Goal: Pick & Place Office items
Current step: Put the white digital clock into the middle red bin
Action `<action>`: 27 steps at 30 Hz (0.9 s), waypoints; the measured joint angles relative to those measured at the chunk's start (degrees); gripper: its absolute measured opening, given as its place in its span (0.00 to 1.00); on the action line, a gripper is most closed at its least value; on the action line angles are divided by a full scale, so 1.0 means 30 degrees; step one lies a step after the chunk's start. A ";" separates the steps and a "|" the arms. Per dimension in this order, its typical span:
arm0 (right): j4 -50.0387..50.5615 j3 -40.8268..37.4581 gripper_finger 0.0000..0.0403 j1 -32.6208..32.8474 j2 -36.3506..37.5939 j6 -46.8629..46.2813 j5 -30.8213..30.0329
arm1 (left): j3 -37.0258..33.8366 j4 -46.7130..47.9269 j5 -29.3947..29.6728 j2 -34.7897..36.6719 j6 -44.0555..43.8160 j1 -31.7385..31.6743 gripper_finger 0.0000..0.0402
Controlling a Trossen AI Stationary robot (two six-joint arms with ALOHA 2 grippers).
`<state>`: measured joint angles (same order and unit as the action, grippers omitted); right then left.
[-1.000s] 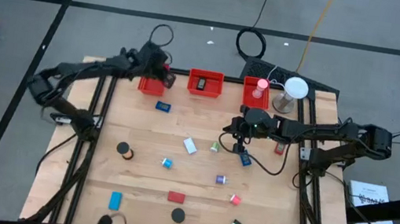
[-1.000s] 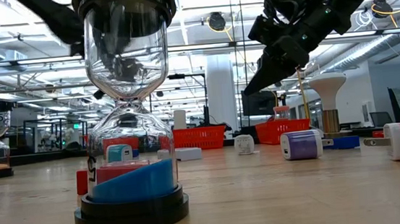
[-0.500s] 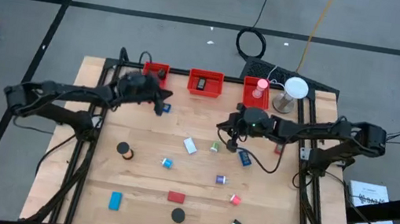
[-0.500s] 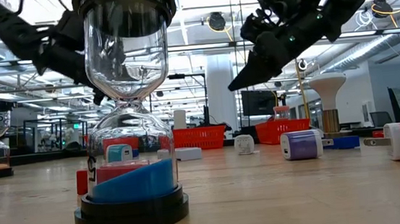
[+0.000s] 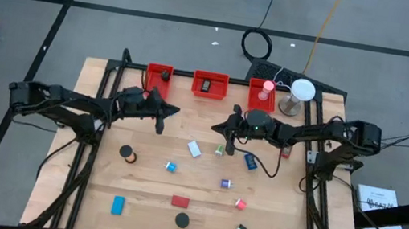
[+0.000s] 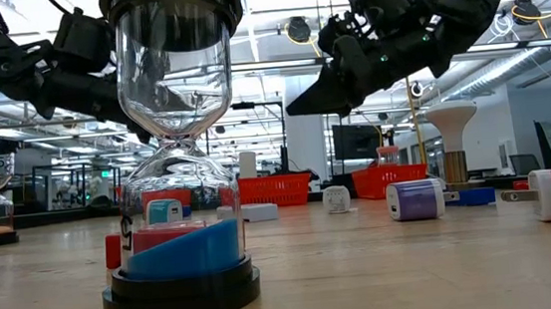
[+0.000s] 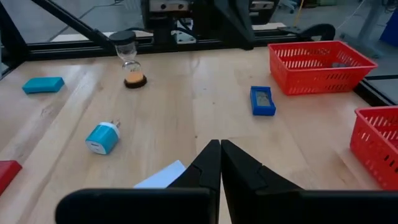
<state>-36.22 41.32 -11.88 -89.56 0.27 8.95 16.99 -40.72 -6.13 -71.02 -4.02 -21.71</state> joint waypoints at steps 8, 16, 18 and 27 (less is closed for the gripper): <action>-0.0121 -0.0007 0.02 0.0000 -0.0057 -0.0056 0.0030 | 0.0488 0.0056 -0.0327 -0.1378 -0.0324 0.2044 0.09; 0.0452 0.0000 0.02 0.0000 -0.0057 0.0298 0.0037 | 0.2200 0.0867 -0.0488 -0.3608 -0.0791 0.4142 0.20; 0.0715 -0.0005 0.02 0.0000 -0.0057 0.0330 0.0037 | 0.2984 0.1933 -0.0552 -0.4292 -0.0777 0.4508 0.25; 0.1245 0.0000 0.02 0.0000 -0.0057 0.0652 0.0042 | 0.7442 0.7656 -0.1331 -0.7143 0.1932 0.4792 0.57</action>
<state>-32.49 41.32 -11.88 -89.73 2.22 9.07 39.32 -17.75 -10.12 -92.45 1.77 -7.33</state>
